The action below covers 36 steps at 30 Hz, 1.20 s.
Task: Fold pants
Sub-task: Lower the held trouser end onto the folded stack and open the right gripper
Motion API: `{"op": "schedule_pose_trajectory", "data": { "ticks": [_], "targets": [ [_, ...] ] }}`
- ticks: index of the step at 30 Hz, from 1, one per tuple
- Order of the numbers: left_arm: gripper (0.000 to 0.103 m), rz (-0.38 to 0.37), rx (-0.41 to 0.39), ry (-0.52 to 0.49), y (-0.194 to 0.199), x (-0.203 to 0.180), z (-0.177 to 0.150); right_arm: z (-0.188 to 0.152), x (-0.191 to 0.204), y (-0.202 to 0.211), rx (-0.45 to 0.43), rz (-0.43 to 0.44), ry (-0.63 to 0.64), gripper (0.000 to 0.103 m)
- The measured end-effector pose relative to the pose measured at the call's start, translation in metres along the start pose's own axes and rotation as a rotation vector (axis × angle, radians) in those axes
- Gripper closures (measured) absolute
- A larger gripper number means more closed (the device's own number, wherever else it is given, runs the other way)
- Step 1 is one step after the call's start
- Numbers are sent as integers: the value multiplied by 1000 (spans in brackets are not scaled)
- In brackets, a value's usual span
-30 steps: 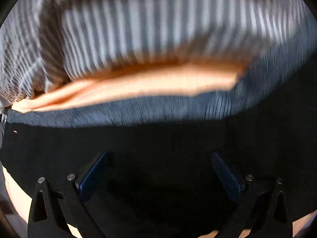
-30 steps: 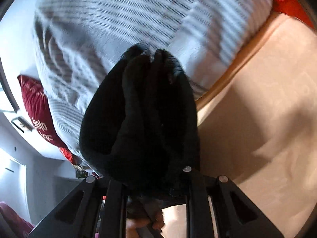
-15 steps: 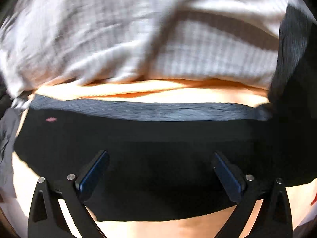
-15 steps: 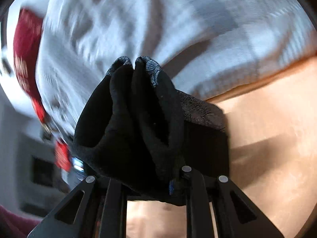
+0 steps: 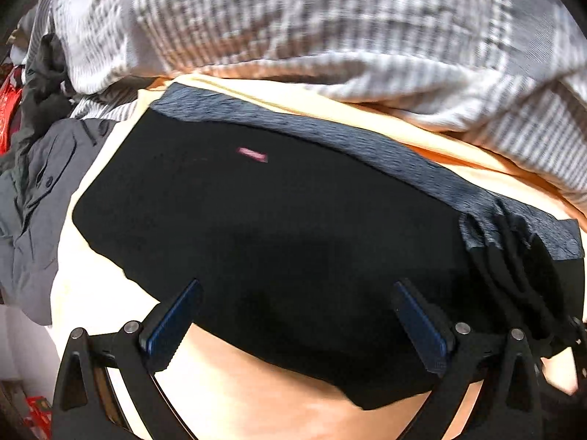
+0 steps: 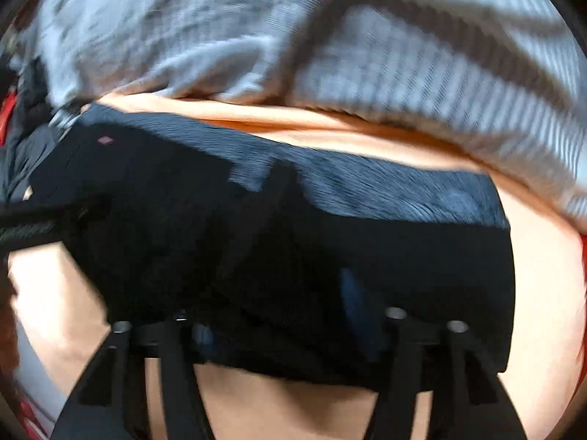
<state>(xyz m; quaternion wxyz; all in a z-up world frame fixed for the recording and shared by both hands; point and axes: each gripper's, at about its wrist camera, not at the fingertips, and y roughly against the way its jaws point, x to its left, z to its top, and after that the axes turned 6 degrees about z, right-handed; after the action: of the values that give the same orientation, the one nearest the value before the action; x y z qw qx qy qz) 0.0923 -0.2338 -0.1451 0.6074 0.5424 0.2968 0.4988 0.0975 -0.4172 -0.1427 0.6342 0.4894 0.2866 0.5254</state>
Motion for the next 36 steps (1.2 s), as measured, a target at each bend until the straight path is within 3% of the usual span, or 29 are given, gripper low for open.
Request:
{"op": "schedule_pose_trajectory", "data": {
  "ticks": [4, 6, 12, 17, 25, 28, 29, 30, 36],
  "targets": [
    [0, -23, 3, -18, -13, 5, 17, -7, 17, 41, -42, 113, 56, 36],
    [0, -46, 1, -53, -14, -4, 18, -25, 3, 60, -58, 158, 23, 37],
    [0, -81, -11, -216, -24, -57, 17, -38, -43, 69, -20, 112, -126, 41],
    [0, -75, -14, -337, -40, -101, 17, -48, -12, 65, -39, -8, 143, 41],
    [0, -69, 7, -343, -59, -106, 17, -54, 39, 28, -61, -131, 492, 42],
    [0, -92, 14, -326, -53, -100, 19, -56, 46, 10, -33, -161, 560, 58],
    [0, -99, 16, -319, -52, -98, 20, -53, 46, 7, -22, -157, 557, 77],
    [0, -111, 21, -310, -51, -96, 21, -50, 44, 6, -6, -138, 540, 90],
    [0, -133, 19, -259, -42, -80, 31, -30, 35, 38, -39, -17, 412, 92]
  ]
}}
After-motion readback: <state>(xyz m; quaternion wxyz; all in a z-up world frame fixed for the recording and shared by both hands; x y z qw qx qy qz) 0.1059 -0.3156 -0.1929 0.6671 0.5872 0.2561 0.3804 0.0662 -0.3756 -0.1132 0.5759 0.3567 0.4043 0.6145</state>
